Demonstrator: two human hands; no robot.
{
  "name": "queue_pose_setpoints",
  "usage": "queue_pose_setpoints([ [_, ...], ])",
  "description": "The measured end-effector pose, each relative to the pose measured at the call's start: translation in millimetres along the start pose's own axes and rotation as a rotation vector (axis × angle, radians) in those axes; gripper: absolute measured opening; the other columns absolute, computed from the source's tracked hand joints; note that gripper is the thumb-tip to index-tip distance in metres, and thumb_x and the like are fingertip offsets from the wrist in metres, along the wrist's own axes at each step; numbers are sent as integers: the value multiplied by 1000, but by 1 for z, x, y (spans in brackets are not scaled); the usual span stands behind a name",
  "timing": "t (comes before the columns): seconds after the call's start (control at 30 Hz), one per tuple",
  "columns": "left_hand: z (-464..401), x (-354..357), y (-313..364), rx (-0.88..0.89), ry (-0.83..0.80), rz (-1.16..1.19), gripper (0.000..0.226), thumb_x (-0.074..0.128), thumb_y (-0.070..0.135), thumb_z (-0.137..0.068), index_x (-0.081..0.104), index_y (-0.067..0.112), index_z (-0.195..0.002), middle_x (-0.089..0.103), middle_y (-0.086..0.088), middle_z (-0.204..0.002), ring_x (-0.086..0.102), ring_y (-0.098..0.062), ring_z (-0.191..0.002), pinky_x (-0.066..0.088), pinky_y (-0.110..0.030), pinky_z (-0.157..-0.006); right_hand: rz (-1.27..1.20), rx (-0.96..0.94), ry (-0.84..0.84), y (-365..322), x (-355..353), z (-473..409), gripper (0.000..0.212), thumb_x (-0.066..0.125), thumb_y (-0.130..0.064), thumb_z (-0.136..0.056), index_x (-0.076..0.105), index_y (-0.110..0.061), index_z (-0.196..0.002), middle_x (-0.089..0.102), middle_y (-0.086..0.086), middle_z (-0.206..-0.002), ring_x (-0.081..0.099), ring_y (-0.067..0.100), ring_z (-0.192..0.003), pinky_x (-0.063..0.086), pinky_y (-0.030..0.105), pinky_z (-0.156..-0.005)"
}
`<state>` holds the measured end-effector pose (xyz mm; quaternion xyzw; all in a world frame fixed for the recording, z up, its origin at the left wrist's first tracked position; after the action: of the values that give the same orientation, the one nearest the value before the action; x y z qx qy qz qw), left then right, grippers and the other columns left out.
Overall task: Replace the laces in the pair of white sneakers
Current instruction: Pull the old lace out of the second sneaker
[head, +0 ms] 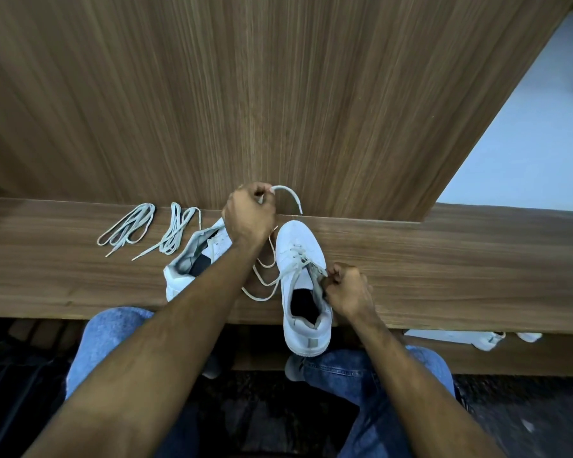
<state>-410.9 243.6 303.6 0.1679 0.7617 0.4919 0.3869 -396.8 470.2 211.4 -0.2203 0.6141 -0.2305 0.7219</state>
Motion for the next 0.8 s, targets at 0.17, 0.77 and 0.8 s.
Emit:
queue_pose_setpoints([
  [0.17,26,25,-17,69,-238,-159,25,66,29,-81,66,24,-106,65,2,-101,60,-20,-101,49,-36,-84,-14,15,0,1,0,0,22,60,-27,-87,52,-24,-67,64,1,-78,59,26,-81,39,28,-69],
  [0.77,93,38,-85,-254,-439,-215,27,72,47,-76,63,23,-68,70,-5,-83,65,-28,-87,50,-34,-76,493,-456,-18,-52,17,-1,36,49,-24,-91,44,-26,-127,51,0,-132,61,33,-105,46,40,-79],
  [0.8,93,39,-84,-256,-445,-218,27,72,47,-76,66,22,-71,70,-5,-84,65,-28,-88,50,-33,-76,544,-468,-28,-56,19,0,32,48,-25,-93,45,-24,-124,51,1,-129,61,33,-105,45,40,-78],
])
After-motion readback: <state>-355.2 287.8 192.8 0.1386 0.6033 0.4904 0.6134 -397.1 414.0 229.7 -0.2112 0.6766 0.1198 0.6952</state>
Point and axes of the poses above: each hand's wrist, its own z-axis away from the middle knuckle, its own x-axis out of the palm, y = z × x, the point moved 7 cm from there along -z, towards the middle knuckle
